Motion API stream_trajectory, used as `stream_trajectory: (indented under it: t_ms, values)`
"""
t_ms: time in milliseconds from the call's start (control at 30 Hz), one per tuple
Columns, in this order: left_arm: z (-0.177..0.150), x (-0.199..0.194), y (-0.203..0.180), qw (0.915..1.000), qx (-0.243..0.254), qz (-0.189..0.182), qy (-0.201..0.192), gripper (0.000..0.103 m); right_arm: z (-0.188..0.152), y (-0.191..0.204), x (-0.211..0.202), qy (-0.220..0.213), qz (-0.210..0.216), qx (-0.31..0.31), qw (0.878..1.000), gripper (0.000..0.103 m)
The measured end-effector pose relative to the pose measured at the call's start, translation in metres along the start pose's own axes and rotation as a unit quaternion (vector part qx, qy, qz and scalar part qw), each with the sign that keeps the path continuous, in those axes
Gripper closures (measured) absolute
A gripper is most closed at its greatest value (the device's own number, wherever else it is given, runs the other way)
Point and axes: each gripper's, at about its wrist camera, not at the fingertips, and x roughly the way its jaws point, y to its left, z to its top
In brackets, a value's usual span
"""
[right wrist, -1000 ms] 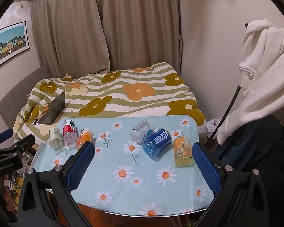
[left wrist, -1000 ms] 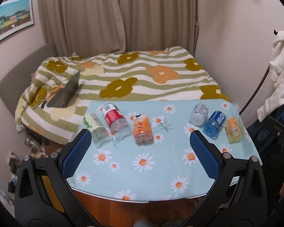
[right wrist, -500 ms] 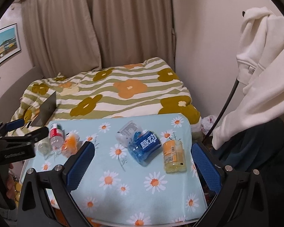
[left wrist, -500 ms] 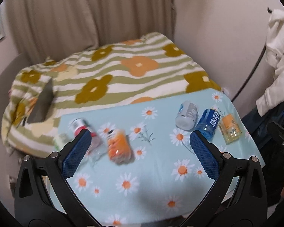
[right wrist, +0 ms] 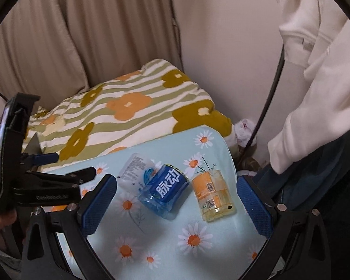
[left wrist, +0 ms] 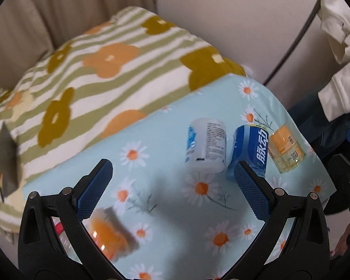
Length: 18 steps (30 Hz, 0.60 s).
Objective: Flip cup upright
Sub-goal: 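Move the left gripper to the white cup and close on it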
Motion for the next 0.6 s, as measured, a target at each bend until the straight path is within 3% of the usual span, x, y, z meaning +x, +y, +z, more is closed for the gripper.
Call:
stream_trajectory:
  t_ms: [433,600]
  values:
    - [0.01,0.085,-0.02,0.9923,0.055,-0.061,0.093,0.0,-0.011,-0.001,0.031,0.019,-0.077,0.03,0.996,0.0]
    - [0.01,0.102,-0.023,0.9895,0.056,-0.074,0.111,0.009,-0.015,-0.003,0.038,0.029,-0.085,0.042,0.995,0.0]
